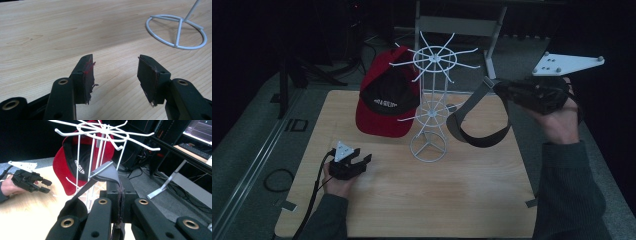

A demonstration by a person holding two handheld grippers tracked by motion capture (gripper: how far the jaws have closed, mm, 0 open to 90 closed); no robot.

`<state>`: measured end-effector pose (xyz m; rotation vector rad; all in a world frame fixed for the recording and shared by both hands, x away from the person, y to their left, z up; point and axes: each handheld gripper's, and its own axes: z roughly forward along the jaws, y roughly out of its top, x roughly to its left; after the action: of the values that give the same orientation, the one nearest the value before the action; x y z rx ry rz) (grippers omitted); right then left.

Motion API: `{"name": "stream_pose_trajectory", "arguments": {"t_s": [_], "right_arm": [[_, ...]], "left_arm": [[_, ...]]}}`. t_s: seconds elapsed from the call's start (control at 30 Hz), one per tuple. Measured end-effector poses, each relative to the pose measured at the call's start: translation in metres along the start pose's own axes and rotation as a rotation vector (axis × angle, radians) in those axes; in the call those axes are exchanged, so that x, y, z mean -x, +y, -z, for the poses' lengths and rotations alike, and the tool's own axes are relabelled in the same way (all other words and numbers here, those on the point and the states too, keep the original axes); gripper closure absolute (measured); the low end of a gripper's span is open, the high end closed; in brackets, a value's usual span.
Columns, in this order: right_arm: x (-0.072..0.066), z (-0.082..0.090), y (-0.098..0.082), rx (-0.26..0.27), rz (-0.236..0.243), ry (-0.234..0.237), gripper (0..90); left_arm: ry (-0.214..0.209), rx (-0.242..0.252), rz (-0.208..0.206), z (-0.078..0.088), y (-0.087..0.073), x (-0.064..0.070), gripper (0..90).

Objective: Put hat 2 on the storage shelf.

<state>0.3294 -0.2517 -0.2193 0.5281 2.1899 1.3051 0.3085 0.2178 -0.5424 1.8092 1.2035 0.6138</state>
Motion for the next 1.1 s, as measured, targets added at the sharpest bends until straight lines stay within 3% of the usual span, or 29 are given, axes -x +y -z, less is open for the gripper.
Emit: {"name": "stream_pose_trajectory", "arguments": {"t_s": [0.87,1.03,1.1], "right_arm": [[0.005,0.001,0.018,0.046,-0.001,-0.019,88.6],[0.009,-0.003,0.025,0.061,-0.008,-0.025,88.5],[0.013,-0.01,0.035,0.074,-0.018,-0.027,88.6]], "left_arm": [[0.004,0.004,0.002,0.001,0.0,0.0,47.3],[0.002,-0.001,-0.002,0.0,0.0,0.0,47.3],[0.002,-0.001,-0.003,0.001,0.0,0.0,47.3]]}}
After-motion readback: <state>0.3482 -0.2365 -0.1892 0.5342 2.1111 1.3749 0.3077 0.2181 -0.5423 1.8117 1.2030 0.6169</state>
